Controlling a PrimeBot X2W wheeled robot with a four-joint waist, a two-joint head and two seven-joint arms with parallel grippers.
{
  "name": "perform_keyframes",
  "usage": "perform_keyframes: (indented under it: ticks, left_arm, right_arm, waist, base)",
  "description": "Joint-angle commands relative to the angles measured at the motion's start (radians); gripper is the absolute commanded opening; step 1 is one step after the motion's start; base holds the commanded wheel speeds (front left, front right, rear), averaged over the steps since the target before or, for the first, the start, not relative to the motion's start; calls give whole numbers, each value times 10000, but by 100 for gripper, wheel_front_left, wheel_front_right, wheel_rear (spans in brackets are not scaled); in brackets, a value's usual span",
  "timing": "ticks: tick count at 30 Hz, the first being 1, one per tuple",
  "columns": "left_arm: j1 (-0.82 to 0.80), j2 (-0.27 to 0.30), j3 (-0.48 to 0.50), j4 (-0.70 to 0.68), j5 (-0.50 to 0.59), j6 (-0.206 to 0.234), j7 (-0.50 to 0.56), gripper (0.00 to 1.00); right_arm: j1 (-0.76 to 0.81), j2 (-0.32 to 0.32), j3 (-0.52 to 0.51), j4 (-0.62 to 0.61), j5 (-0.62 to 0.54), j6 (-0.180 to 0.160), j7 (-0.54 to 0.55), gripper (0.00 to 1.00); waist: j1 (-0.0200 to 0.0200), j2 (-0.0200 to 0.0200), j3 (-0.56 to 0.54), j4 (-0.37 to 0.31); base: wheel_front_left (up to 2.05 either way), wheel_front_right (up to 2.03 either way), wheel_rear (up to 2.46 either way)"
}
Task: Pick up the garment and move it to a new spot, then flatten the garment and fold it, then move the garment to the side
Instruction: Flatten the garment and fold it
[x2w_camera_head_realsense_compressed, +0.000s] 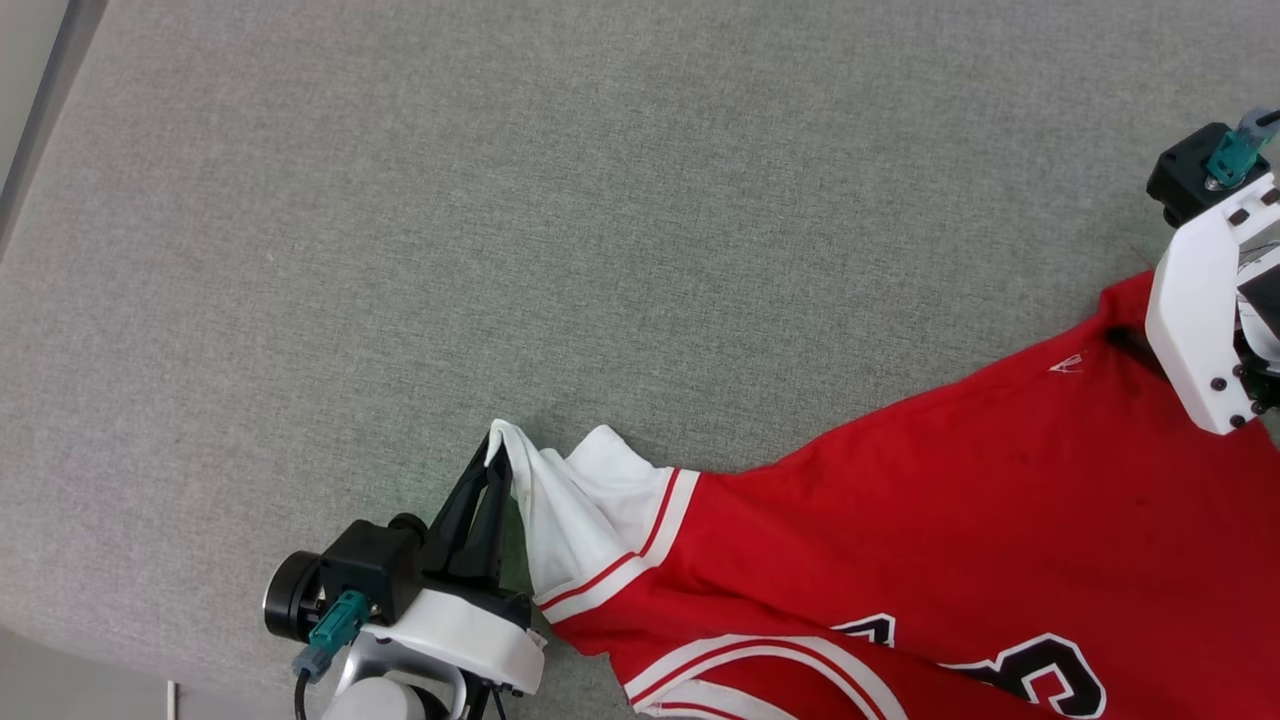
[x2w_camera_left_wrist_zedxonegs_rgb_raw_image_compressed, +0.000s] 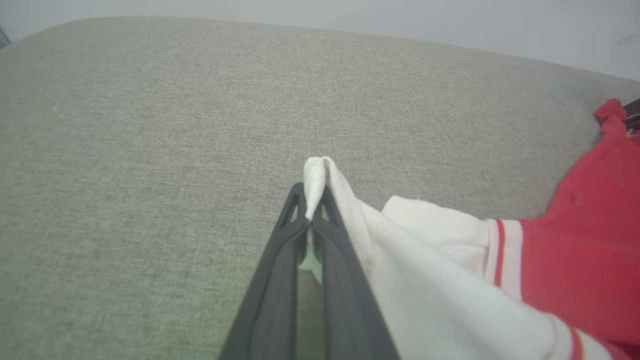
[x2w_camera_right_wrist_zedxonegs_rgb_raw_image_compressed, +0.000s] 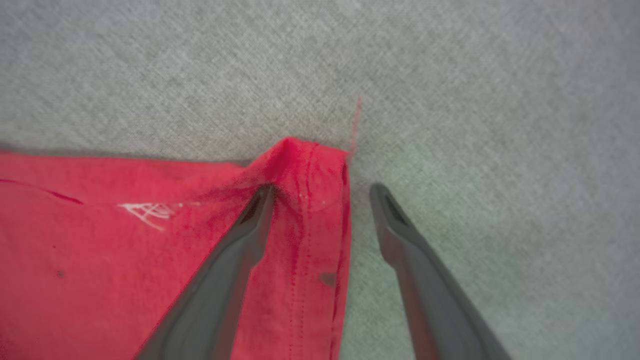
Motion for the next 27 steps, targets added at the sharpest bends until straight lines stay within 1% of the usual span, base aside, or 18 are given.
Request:
perform_keyframes:
  ticks: [1,6,7,8,12,17,21,27]
  left_arm:
    - [-100,-21,-21,50,42,-6,-55,0]
    - [-186,-29,-2,133,66,-26,-70,0]
    - [-190,-26,9,153,68,-18,-74,0]
    - [-189,-27,19,172,67,-13,-75,0]
    - [-93,4,42,249,73,-20,-82,0]
    - [48,153,106,264,90,-37,-87,0]
    - [221,401,198,165,114,0,-68,0]
    - [413,761,429,-389,17,101,205,0]
  right_arm:
    - [285,152,437,207,99,-4,-51,100]
    - [501,-114,1427,600,366,11,-270,100]
    - [465,-145,1528,642,441,11,-426,38]
    - [402,-159,1609,698,516,11,-582,0]
    - [-35,-172,1776,887,728,-7,-1298,0]
    - [-420,-74,2079,934,904,-6,-2304,0]
    - [-436,-5,2393,885,1097,-6,-3292,0]
    - [-332,-79,2368,726,1301,-6,-4784,0]
  waist:
    - [-1,-1,74,59]
    - [-1,-1,84,77]
    - [-1,-1,70,64]
    - [-1,-1,47,49]
    - [-1,-1,-154,-68]
    - [-1,-1,-652,-290]
    - [-1,-1,-1178,-509]
    - [-1,-1,-1781,-856]
  base:
    - [0,0,0]
    - [0,0,0]
    - [0,0,0]
    - [0,0,0]
    - [0,0,0]
    - [0,0,0]
    - [0,0,0]
    - [0,0,0]
